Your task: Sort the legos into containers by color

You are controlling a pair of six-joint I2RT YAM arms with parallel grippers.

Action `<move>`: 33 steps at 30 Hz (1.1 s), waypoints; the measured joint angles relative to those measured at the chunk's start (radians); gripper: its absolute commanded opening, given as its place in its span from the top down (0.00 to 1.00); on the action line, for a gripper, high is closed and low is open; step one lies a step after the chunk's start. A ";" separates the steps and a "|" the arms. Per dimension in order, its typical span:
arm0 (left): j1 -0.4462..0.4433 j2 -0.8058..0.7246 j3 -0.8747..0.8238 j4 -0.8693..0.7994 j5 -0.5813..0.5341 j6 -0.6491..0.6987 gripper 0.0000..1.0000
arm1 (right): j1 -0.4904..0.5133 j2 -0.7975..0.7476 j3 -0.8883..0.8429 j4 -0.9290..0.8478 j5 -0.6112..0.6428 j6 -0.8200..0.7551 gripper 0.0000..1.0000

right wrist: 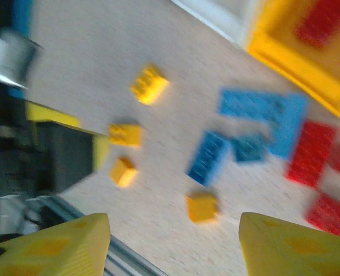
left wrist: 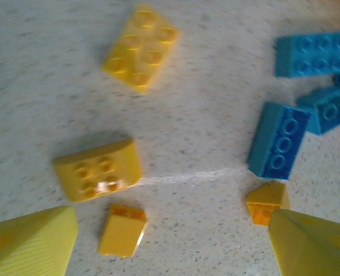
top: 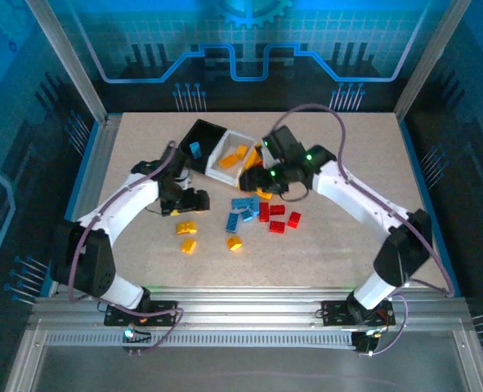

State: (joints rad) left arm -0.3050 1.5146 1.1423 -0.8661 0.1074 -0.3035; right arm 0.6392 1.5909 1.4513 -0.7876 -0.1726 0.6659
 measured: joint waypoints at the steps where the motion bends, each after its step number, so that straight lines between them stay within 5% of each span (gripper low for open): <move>1: -0.050 0.018 0.015 0.003 -0.003 0.010 0.09 | 0.000 -0.031 -0.070 -0.010 0.018 0.007 0.37; 6: -0.238 0.065 0.020 0.018 0.001 -0.022 0.08 | -0.003 -0.124 -0.287 -0.043 0.071 0.042 0.36; 15: -0.388 0.189 -0.012 0.071 0.020 -0.289 0.08 | -0.004 -0.185 -0.344 -0.037 0.095 0.060 0.36; 27: -0.414 0.303 -0.021 0.111 0.027 -0.483 0.20 | -0.003 -0.224 -0.425 -0.002 0.095 0.075 0.36; 33: -0.412 0.319 -0.011 0.086 0.010 -0.502 0.35 | -0.004 -0.243 -0.455 0.006 0.094 0.083 0.36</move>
State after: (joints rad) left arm -0.7174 1.8339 1.1313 -0.7803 0.1177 -0.8055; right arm 0.6353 1.3483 0.9962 -0.7818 -0.0784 0.7486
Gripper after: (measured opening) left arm 0.691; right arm 0.637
